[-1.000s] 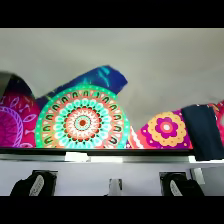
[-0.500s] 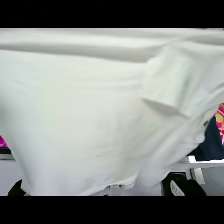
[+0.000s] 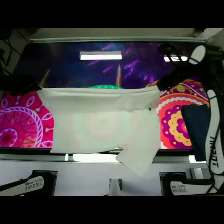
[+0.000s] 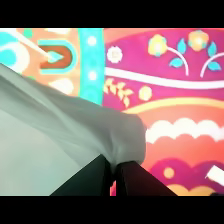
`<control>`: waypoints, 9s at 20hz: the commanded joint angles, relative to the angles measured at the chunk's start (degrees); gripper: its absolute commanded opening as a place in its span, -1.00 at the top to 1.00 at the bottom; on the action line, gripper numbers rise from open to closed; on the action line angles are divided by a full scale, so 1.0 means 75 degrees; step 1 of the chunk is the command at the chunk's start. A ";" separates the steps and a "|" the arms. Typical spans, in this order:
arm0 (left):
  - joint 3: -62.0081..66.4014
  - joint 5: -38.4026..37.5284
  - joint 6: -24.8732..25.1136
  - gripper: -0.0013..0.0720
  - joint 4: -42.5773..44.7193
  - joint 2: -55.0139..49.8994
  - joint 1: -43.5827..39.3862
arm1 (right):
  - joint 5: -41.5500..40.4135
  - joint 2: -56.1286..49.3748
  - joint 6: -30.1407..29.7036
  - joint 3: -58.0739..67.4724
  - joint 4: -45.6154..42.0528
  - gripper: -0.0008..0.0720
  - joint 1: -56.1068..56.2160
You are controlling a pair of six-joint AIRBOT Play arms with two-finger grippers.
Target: Fold the shirts.
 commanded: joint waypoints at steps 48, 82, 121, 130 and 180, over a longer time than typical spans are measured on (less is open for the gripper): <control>-0.5686 -0.0335 0.0860 -0.62 0.0714 0.0484 0.0752 | 0.2521 0.1134 -0.0525 -0.3520 -0.0662 -0.64 -0.0105; -0.6056 0.0015 0.1201 0.88 0.0612 0.0667 0.0755 | -0.0723 0.2771 0.0012 -0.8513 0.2113 0.93 -0.1346; 0.2428 -0.1017 -0.0373 -0.63 -0.0181 -0.1326 -0.1145 | -0.0358 -0.2017 -0.0539 -0.2468 0.3427 -0.84 -0.1384; 0.0965 0.0921 0.0000 0.87 -0.0781 -0.2209 -0.4505 | 0.0452 -0.0297 -0.0595 -0.2387 0.3952 0.93 -0.1314; 0.0627 0.1224 0.0344 0.88 -0.1043 0.1990 -0.2165 | -0.0714 -0.1017 0.0816 -0.3797 0.4479 -0.83 -0.0195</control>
